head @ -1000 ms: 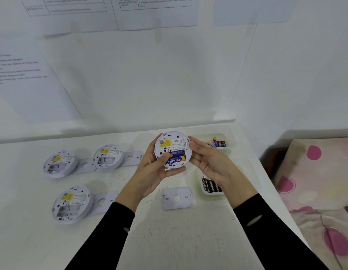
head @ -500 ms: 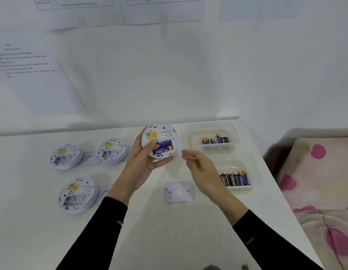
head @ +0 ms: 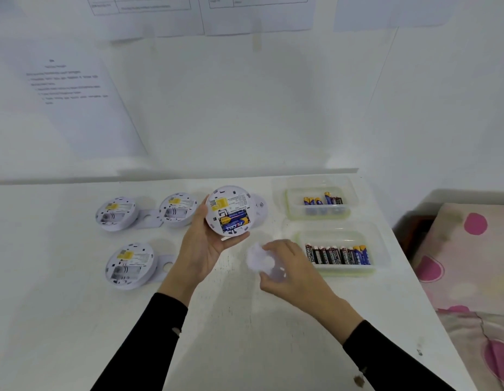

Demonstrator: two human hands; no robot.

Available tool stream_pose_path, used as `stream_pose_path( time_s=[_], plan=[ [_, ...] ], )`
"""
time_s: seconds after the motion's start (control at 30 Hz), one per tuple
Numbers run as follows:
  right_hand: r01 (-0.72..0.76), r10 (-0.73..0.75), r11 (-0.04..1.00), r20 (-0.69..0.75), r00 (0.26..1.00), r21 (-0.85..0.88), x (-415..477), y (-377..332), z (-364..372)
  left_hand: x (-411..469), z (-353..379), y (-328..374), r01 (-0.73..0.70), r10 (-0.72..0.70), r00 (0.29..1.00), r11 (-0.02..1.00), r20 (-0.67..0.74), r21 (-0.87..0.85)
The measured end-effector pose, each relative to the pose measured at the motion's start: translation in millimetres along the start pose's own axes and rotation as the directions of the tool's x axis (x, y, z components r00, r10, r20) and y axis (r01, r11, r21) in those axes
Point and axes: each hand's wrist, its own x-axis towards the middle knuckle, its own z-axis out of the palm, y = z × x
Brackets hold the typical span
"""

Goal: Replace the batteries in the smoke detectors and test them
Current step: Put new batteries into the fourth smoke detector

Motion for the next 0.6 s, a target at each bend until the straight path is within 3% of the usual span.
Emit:
stream_pose_path(
  time_s=[0.1,0.2,0.47,0.6],
  plan=[
    [0.041,0.003,0.985,-0.253,0.967,0.168,6,-26,-13,-5,5,-3,0.004,-0.003,1.000,1.000,-0.031,0.019],
    [0.128,-0.050,0.973,-0.369,0.928,0.191,25,-45,-17,-12,14,-10,0.032,-0.031,0.999,0.998,-0.018,0.049],
    [0.052,-0.025,0.998,-0.480,0.877,0.043,52,-58,1,-22,33,-19,0.031,-0.032,0.998,0.999,0.049,0.027],
    [0.031,-0.021,0.999,-0.459,0.888,0.015,50,-58,4,-22,32,-17,0.005,-0.008,0.998,0.998,0.056,0.061]
  ],
)
